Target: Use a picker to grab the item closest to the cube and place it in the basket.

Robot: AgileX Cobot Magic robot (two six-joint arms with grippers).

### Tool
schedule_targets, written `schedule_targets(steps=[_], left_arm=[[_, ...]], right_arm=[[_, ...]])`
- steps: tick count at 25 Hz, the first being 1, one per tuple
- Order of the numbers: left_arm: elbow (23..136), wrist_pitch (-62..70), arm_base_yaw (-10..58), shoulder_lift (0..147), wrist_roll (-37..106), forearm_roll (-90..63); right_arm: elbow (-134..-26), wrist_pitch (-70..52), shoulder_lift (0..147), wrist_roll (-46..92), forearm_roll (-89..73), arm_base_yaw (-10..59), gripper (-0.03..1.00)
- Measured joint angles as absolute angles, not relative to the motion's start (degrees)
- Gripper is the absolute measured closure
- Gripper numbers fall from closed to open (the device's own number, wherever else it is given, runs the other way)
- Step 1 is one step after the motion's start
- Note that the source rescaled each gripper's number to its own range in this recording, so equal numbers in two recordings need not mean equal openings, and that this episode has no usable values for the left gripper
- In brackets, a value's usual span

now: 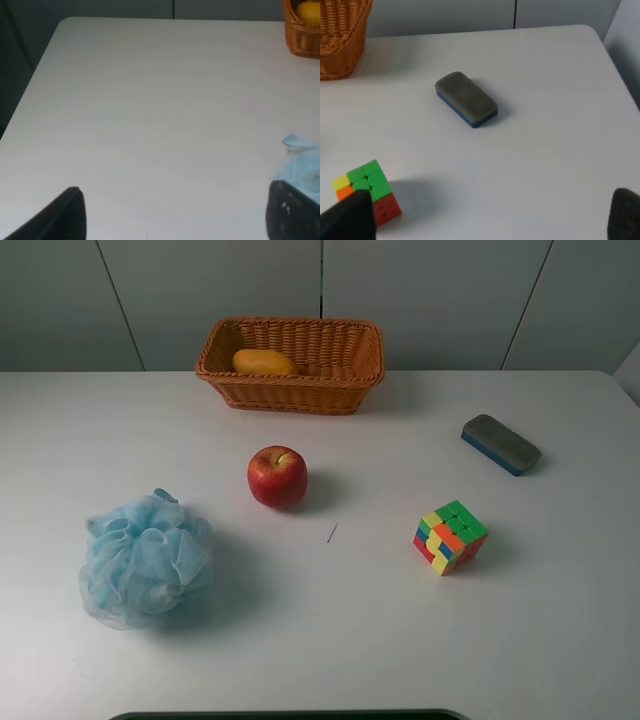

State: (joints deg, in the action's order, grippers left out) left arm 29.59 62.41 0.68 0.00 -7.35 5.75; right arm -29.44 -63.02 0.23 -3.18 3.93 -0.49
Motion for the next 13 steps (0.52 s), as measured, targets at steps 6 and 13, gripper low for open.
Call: schedule_targets(steps=[6, 13], left_arm=[[29.59, 62.41, 0.68, 0.00, -7.35, 5.75], [29.59, 62.41, 0.68, 0.00, -7.35, 5.75]], right_arm=[[-29.44, -62.81, -0.01, -3.10, 4.26, 0.00, -0.03], [-29.44, -62.81, -0.01, -3.06, 4.75, 0.00, -0.03]])
